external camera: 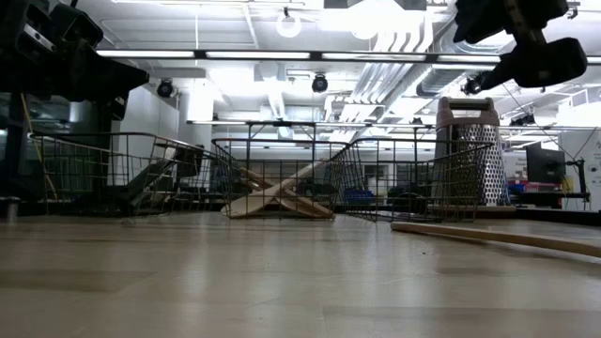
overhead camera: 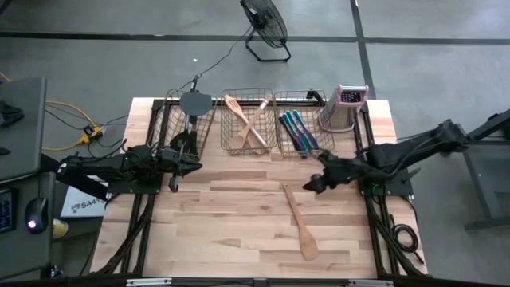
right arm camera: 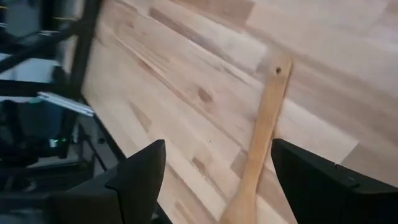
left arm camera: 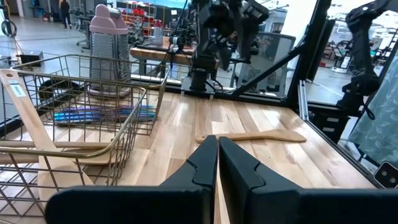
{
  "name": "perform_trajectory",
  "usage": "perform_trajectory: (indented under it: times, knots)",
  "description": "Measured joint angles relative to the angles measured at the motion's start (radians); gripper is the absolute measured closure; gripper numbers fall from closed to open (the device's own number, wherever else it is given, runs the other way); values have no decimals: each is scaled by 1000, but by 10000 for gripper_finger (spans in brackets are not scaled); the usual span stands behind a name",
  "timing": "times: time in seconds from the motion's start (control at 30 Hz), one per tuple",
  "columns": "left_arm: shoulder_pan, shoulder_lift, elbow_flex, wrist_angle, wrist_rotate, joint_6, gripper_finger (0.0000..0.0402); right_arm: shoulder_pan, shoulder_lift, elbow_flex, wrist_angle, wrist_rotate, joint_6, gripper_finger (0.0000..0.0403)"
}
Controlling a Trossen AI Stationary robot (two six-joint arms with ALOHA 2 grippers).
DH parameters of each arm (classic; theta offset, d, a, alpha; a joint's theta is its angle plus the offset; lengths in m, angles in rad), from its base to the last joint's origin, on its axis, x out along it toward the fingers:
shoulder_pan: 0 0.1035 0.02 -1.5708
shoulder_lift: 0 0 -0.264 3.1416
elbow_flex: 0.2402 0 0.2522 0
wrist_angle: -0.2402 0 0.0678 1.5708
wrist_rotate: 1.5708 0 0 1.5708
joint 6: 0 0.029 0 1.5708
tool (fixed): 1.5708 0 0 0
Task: Pick & Place Kitchen Items
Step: Put the brown serving spoon into the middle wire basket
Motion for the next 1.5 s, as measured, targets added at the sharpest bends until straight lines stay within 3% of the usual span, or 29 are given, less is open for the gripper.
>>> perform_trajectory:
  times: [0.33, 0.5, 0.93, 1.27, 1.5]
  knots:
    - [0, 0, 0, 0, 0, 0, 387, 59, 258, 109, -26, -75, 181, 117]
    - [0, 0, 0, 0, 0, 0, 387, 93, 370, 199, -125, -102, 246, 117]
    - [0, 0, 0, 0, 0, 0, 387, 131, 599, 419, -315, -121, 302, 117]
    - [0, 0, 0, 0, 0, 0, 387, 119, 735, 443, -348, -197, 299, 117]
    - [0, 0, 0, 0, 0, 0, 387, 119, 807, 443, -349, -189, 266, 117]
